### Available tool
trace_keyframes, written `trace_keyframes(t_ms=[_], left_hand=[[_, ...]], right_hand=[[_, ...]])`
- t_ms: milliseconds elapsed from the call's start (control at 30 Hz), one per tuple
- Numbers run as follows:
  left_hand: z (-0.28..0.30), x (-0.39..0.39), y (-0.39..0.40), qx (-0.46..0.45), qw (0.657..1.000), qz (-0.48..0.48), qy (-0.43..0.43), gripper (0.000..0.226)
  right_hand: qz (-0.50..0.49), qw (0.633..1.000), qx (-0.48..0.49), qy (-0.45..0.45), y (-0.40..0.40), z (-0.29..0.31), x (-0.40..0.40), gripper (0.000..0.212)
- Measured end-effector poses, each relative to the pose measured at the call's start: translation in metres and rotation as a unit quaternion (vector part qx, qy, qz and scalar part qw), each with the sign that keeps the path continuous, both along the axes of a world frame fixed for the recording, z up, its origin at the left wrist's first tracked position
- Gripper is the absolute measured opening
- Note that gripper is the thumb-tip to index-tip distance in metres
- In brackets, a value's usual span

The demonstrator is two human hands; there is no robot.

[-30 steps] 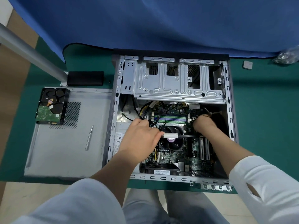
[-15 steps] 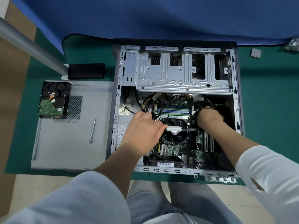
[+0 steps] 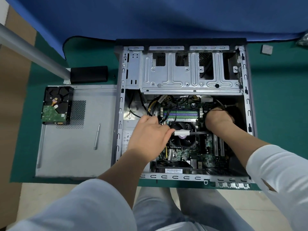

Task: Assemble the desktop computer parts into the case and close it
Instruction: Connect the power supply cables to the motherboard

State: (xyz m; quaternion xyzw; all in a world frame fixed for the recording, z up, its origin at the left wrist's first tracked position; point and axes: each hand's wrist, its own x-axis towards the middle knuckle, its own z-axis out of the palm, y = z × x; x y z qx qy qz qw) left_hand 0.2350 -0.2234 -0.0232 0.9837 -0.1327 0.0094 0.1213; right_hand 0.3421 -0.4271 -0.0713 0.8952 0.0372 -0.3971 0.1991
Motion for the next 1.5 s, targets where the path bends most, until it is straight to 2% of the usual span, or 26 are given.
trace_keyframes(t_ms=[133, 333, 400, 533, 733, 900, 1067, 1233, 1300, 1433, 1500], left_hand=[[0.001, 0.001, 0.000, -0.003, 1.000, -0.003, 0.000, 0.038], [0.001, 0.001, -0.001, 0.015, 1.000, -0.007, 0.004, 0.043], [0.000, 0.001, 0.000, 0.015, 1.000, -0.008, 0.001, 0.045], [0.000, 0.001, 0.000, 0.019, 1.000, -0.004, -0.006, 0.047], [-0.001, 0.000, 0.000, 0.012, 1.000, -0.001, -0.018, 0.046], [-0.002, 0.000, 0.000, 0.020, 1.000, -0.005, -0.015, 0.042], [-0.004, 0.000, 0.000, 0.024, 1.000, -0.004, -0.016, 0.041], [-0.004, 0.001, 0.000, 0.025, 1.000, -0.009, -0.016, 0.042], [-0.003, 0.001, 0.000, 0.028, 0.999, -0.009, -0.016, 0.042], [-0.003, 0.001, 0.000, 0.035, 0.999, -0.018, -0.015, 0.044], [-0.003, 0.000, 0.001, 0.034, 0.999, -0.018, -0.016, 0.045]], right_hand=[[0.035, 0.999, -0.036, -0.009, -0.003, -0.009, -0.010, 0.044], [0.117, 0.989, -0.078, 0.045, -0.002, -0.007, -0.011, 0.039], [0.100, 0.992, -0.062, 0.049, -0.002, -0.008, -0.005, 0.037], [0.003, 0.999, -0.004, 0.039, 0.000, -0.007, 0.008, 0.040], [-0.024, 0.999, -0.010, 0.041, -0.003, -0.004, 0.008, 0.050], [0.069, 0.997, -0.038, 0.003, -0.006, -0.002, -0.006, 0.039], [0.136, 0.988, -0.071, 0.003, -0.004, -0.002, -0.006, 0.032], [0.264, 0.958, -0.107, 0.016, -0.009, 0.003, -0.004, 0.033], [0.244, 0.965, -0.096, 0.008, -0.009, 0.001, -0.003, 0.033], [0.140, 0.988, -0.056, -0.020, -0.005, -0.005, -0.010, 0.033], [0.130, 0.990, -0.047, -0.028, -0.005, -0.006, -0.009, 0.033]])
